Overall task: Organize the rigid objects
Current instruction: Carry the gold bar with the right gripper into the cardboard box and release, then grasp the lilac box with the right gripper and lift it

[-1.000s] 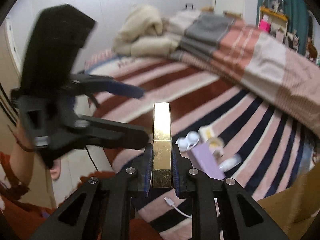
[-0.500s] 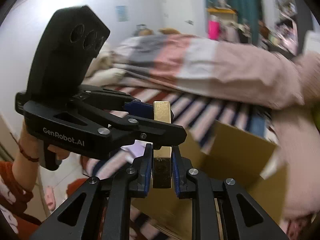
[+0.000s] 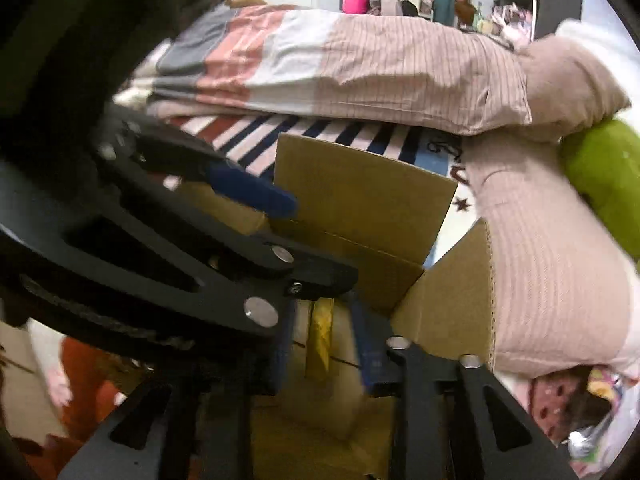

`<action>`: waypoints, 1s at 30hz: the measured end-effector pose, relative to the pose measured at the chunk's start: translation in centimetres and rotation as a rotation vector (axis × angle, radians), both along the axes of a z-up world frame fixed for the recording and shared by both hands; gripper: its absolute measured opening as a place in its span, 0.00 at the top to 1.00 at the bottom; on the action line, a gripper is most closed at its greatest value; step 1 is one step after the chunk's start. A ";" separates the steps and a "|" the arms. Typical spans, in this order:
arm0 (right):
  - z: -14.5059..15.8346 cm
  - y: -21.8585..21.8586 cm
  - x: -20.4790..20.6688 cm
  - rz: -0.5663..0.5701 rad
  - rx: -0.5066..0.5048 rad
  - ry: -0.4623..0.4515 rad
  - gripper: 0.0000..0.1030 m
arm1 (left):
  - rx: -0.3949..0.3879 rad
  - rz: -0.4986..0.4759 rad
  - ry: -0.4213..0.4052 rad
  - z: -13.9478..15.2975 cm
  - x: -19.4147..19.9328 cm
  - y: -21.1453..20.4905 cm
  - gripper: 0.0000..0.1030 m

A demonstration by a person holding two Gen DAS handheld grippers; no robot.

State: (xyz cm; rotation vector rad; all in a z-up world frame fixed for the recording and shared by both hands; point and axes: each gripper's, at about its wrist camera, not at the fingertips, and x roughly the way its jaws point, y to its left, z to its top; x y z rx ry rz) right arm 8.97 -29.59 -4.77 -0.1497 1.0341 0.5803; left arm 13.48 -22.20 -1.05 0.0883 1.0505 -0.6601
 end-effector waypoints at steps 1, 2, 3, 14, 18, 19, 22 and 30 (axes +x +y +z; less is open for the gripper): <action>0.2 0.1 -0.2 0.001 -0.001 -0.007 0.67 | 0.002 0.005 -0.032 0.8 -0.6 0.9 0.33; 0.5 0.1 -0.4 -0.001 0.010 -0.011 0.67 | 0.000 0.008 -0.053 1.5 -0.9 1.6 0.33; 0.9 0.3 -0.6 0.004 0.021 -0.012 0.67 | -0.005 0.015 -0.077 2.2 -1.4 2.6 0.31; 5.7 11.3 -5.5 0.341 0.262 -0.045 0.57 | 0.040 0.325 -0.271 4.2 -6.3 20.2 0.18; 2.7 17.1 -6.1 0.399 0.202 0.012 0.43 | 0.031 0.392 -0.250 1.3 -7.6 24.8 0.18; 1.8 18.2 -6.1 0.408 0.178 0.030 0.43 | 0.028 0.405 -0.240 0.5 -7.9 25.6 0.18; -1.7 21.0 -5.4 0.403 0.092 0.064 0.37 | 0.041 0.453 -0.214 -1.9 -8.5 27.5 0.18; -7.5 22.1 -1.2 0.299 -0.052 -0.030 0.17 | -0.017 0.514 -0.163 -5.4 -10.4 31.5 0.18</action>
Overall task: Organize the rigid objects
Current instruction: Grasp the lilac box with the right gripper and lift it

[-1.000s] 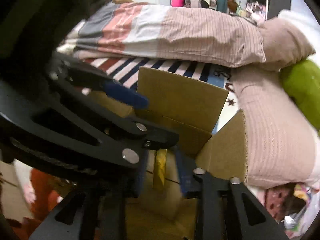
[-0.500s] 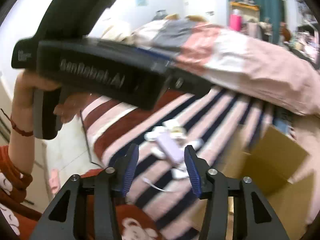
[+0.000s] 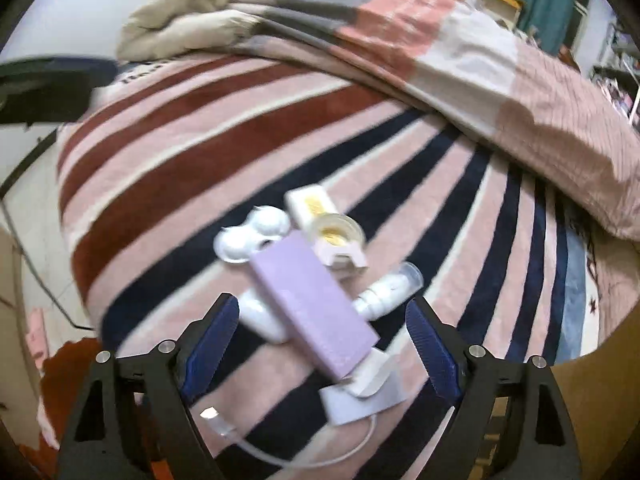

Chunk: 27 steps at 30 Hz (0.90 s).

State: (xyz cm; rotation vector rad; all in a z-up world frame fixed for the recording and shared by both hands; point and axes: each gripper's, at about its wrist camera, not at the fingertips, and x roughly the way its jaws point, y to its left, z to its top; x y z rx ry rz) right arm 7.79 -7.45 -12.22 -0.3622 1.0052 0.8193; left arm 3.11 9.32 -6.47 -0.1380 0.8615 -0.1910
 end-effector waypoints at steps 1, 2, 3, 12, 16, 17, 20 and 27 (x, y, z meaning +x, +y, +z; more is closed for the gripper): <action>-0.7 -0.2 0.5 -0.012 -0.005 0.017 0.17 | -0.005 0.003 0.001 -0.2 -0.2 0.3 0.18; -1.0 -0.2 0.7 -0.019 -0.011 0.029 0.17 | -0.005 0.007 0.002 -0.5 -0.3 0.6 0.18; -1.6 -0.1 0.9 -0.018 -0.012 0.047 0.17 | -0.002 0.010 0.002 -0.6 -0.4 0.7 0.18; -1.4 -0.5 -0.8 0.082 0.100 0.181 0.18 | 0.005 0.005 0.018 -1.2 -0.5 0.8 0.18; -1.3 -0.4 -1.4 0.112 0.140 0.214 0.37 | 0.012 0.016 0.025 -1.4 -0.8 1.2 0.18; -1.2 -0.6 -1.5 0.110 0.146 0.209 0.41 | 0.012 0.021 0.027 -1.4 -0.9 1.3 0.18; -1.2 -0.9 -1.0 0.075 0.125 0.157 0.47 | 0.011 0.030 0.032 -1.5 -0.9 1.5 0.18; -3.3 -0.6 1.1 0.034 0.109 0.175 0.40 | 0.022 0.028 0.043 -1.8 -0.8 1.1 0.18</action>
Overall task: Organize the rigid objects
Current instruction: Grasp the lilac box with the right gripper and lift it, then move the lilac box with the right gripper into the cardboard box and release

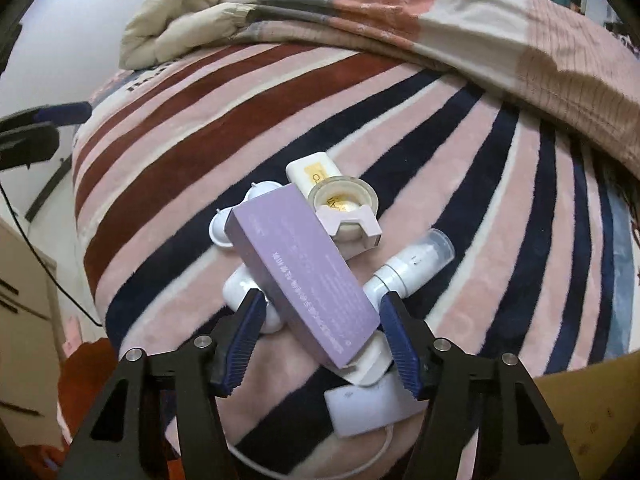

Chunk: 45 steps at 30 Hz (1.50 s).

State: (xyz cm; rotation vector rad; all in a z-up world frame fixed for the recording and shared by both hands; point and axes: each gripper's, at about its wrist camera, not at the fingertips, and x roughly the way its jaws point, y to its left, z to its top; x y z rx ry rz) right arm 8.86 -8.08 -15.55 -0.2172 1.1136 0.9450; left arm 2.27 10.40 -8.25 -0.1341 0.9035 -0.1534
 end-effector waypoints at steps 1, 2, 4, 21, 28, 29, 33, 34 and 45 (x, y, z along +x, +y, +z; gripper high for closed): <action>0.0 -0.1 0.2 0.001 0.019 0.019 0.38 | 0.000 0.000 0.000 0.0 0.0 -0.1 0.18; 0.0 -0.3 0.5 -0.009 0.032 0.043 0.37 | 0.000 -0.001 0.001 -0.1 0.0 -0.2 0.18; -0.3 -0.2 0.7 -0.024 -0.001 0.048 0.33 | -0.001 -0.005 0.002 -0.1 0.1 -0.4 0.18; 4.8 0.3 -3.3 0.095 0.090 -0.081 0.68 | -0.088 -0.053 0.003 0.4 0.3 -1.6 0.18; 11.3 -1.9 -4.5 0.112 0.185 -0.160 0.68 | -0.203 -0.139 -0.065 4.3 2.1 -4.9 0.18; 12.1 -2.4 -4.5 0.106 0.196 -0.171 0.68 | -0.212 -0.153 -0.073 5.0 2.4 -5.7 0.19; 14.8 -5.6 -4.0 0.066 0.237 -0.195 0.68 | -0.267 -0.232 -0.094 7.4 3.8 -8.8 0.47; 15.3 -6.4 -4.0 0.054 0.235 -0.212 0.68 | -0.251 -0.242 -0.098 7.9 4.2 -9.9 0.50; 16.4 -18.2 -2.7 -0.136 0.201 -0.264 0.70 | -0.239 -0.408 -0.067 9.7 8.4 -22.3 0.56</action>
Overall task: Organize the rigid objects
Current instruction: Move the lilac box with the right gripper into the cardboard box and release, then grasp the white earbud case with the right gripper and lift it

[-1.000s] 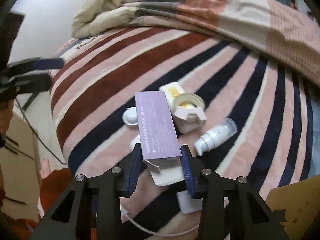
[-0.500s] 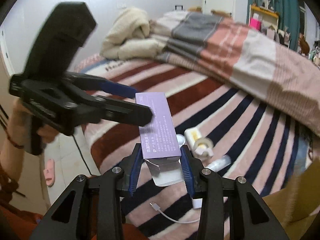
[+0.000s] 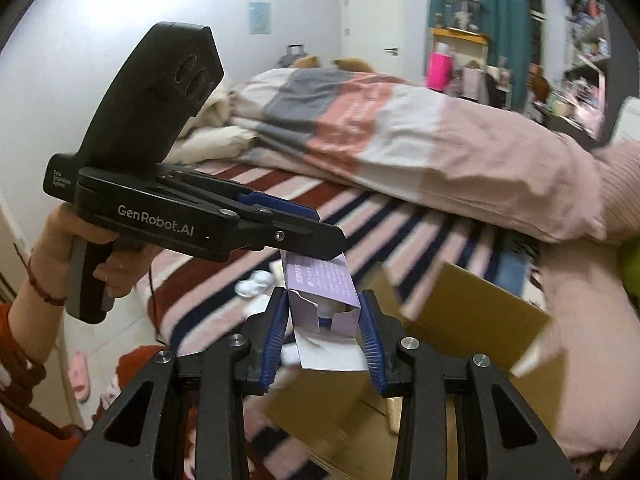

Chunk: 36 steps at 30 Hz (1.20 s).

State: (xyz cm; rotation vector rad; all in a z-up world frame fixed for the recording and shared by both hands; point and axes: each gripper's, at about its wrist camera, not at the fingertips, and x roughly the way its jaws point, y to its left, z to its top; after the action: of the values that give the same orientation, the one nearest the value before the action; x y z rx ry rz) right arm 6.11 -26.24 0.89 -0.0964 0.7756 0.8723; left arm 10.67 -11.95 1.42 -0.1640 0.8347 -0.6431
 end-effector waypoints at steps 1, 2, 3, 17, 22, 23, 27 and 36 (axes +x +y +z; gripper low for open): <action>-0.2 -0.9 0.2 -0.014 -0.001 0.000 0.70 | 0.004 -0.013 0.004 0.0 0.3 -1.1 0.56; -0.3 -2.1 0.3 -0.033 -0.004 -0.002 0.70 | 0.011 -0.027 0.006 0.0 0.5 -2.2 0.56; -0.5 -2.7 0.3 -0.044 -0.007 -0.003 0.70 | 0.018 -0.039 0.008 0.0 0.8 -3.2 0.56; -5.0 -7.5 1.8 -0.160 -0.139 0.106 0.48 | 0.200 -0.049 0.033 -1.6 2.3 -8.5 0.30; -4.3 -6.9 1.5 -0.148 -0.113 0.102 0.26 | 0.215 0.010 -0.027 0.2 0.8 -4.8 0.20; -3.9 -6.5 1.3 -0.147 -0.105 0.095 0.23 | 0.216 0.027 -0.039 0.6 0.4 -3.7 0.20; -1.6 -4.0 0.2 -0.120 -0.053 0.029 0.06 | 0.216 0.113 -0.072 1.7 -1.0 1.3 0.17; 0.9 7.9 -3.4 0.106 0.002 -0.003 0.06 | 0.239 0.340 -0.081 -0.7 -4.6 14.3 0.16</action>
State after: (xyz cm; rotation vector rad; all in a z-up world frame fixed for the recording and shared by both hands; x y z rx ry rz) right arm 2.68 -18.30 1.78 -0.1378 0.7724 0.9733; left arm 6.09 2.32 0.75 -0.0599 0.7764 -0.2273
